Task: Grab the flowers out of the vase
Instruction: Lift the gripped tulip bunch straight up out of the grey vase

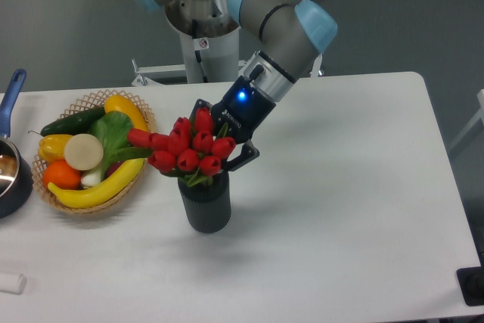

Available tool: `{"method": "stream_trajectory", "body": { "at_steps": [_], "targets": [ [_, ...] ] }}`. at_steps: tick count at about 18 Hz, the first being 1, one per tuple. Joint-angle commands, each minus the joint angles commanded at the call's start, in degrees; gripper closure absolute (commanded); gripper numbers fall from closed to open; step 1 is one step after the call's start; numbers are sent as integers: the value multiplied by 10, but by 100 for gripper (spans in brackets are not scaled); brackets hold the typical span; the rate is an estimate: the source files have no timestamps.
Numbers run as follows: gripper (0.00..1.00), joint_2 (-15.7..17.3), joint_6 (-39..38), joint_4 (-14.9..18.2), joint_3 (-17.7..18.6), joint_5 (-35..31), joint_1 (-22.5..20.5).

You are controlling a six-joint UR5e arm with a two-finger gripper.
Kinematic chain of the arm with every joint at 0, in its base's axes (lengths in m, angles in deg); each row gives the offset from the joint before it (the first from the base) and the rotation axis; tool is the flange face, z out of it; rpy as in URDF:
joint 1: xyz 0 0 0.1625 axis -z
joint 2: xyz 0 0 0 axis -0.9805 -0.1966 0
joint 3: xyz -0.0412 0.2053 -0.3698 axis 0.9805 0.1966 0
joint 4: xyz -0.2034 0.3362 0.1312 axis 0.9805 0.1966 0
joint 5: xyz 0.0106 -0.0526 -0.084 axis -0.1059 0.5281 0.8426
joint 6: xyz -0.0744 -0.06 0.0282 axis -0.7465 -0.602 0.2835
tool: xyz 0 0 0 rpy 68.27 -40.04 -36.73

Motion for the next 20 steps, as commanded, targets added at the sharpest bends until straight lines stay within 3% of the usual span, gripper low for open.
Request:
{"method": "stream_trajectory", "body": {
  "at_steps": [4,20],
  "targets": [
    [48,7,-57,0,-30,1,-1],
    [48,72,-153,1,-40,31,3]
  ]
}}
